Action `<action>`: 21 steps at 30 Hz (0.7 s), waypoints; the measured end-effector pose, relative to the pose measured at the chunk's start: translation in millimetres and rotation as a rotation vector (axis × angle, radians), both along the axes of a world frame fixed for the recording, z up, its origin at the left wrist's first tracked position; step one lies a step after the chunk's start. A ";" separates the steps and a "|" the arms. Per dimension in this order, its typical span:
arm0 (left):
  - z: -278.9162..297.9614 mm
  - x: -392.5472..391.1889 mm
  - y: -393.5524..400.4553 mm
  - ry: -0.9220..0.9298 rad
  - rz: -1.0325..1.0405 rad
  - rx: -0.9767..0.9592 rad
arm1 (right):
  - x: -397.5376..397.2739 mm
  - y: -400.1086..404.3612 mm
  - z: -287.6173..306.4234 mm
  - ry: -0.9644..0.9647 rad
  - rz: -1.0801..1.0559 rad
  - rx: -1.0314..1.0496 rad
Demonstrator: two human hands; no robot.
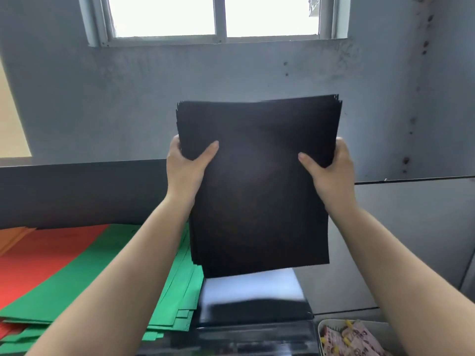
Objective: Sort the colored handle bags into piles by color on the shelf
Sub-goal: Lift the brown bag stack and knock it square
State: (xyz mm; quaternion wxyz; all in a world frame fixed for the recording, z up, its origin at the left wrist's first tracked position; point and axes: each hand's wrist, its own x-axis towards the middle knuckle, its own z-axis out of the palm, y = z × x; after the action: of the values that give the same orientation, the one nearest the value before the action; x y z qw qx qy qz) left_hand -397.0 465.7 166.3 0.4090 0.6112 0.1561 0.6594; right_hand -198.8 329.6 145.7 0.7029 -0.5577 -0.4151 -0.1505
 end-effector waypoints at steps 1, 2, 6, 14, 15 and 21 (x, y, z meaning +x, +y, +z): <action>5.4 -0.8 2.8 0.001 0.011 -0.008 | 1.2 1.0 3.9 -0.001 0.001 -0.008; 7.5 -2.2 5.9 0.013 0.021 -0.026 | 2.9 0.9 4.9 0.013 0.025 -0.025; -17.6 -5.9 6.3 0.097 -0.018 -0.145 | 3.2 -1.4 -29.2 0.144 0.235 -0.068; 8.5 -1.7 -3.8 0.014 -0.197 -0.137 | -6.4 4.4 12.9 0.166 0.277 0.050; 8.5 -2.9 -1.7 0.023 -0.191 -0.126 | -3.8 4.0 18.5 0.160 0.286 0.037; -60.3 -6.2 0.9 0.117 -0.150 -0.252 | 3.7 1.1 -38.2 0.293 0.330 -0.154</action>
State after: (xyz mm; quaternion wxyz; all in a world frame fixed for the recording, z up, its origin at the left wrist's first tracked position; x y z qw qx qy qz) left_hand -403.2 466.6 106.0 0.5209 0.6025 0.2150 0.5652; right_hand -195.1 330.7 107.5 0.7260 -0.5501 -0.4046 0.0814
